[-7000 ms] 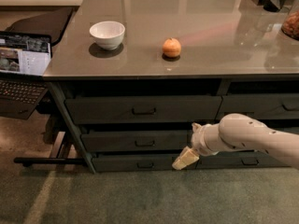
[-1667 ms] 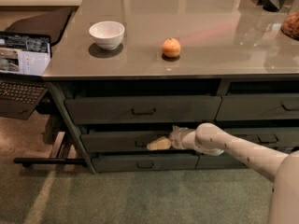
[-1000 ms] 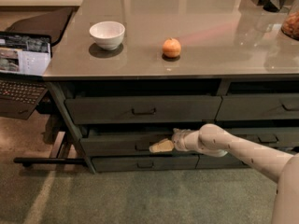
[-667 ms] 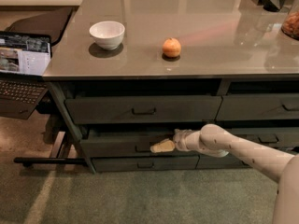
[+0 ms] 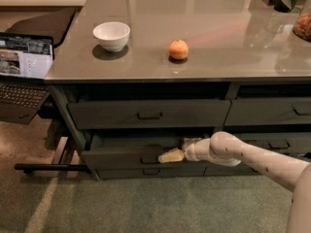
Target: Open middle drawer
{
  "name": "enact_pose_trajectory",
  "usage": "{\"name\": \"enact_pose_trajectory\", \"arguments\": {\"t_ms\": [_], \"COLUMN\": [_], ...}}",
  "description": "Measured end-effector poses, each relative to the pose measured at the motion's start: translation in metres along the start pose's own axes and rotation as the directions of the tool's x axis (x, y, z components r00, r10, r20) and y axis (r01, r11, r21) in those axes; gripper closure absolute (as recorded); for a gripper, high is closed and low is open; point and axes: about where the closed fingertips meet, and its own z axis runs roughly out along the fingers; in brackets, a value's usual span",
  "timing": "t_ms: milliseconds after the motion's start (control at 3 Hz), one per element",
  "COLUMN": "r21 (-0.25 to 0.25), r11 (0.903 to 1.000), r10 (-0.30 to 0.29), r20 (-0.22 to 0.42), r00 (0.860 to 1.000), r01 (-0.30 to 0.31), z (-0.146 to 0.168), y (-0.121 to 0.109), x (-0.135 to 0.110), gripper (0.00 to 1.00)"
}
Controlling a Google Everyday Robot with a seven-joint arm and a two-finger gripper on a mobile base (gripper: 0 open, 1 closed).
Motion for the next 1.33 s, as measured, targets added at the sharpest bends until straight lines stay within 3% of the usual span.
{"name": "enact_pose_trajectory", "arguments": {"t_ms": [333,667,1000,1333], "r21": [-0.007,-0.007,-0.024,-0.025], "r11": [0.9998,0.9998,0.9989,0.9989], "r10": [0.019,0.019,0.037,0.037], "r20": [-0.041,-0.042,-0.12,-0.12], "r00": [0.999,0.999,0.992,0.992], "r01": [-0.019,-0.019,-0.04,-0.04], "z": [-0.008,-0.01,-0.022,-0.023], "y": [0.004,0.005,0.014,0.014], "x": [0.022,0.02,0.053,0.051], "gripper": [0.0,0.0,0.0,0.0]}}
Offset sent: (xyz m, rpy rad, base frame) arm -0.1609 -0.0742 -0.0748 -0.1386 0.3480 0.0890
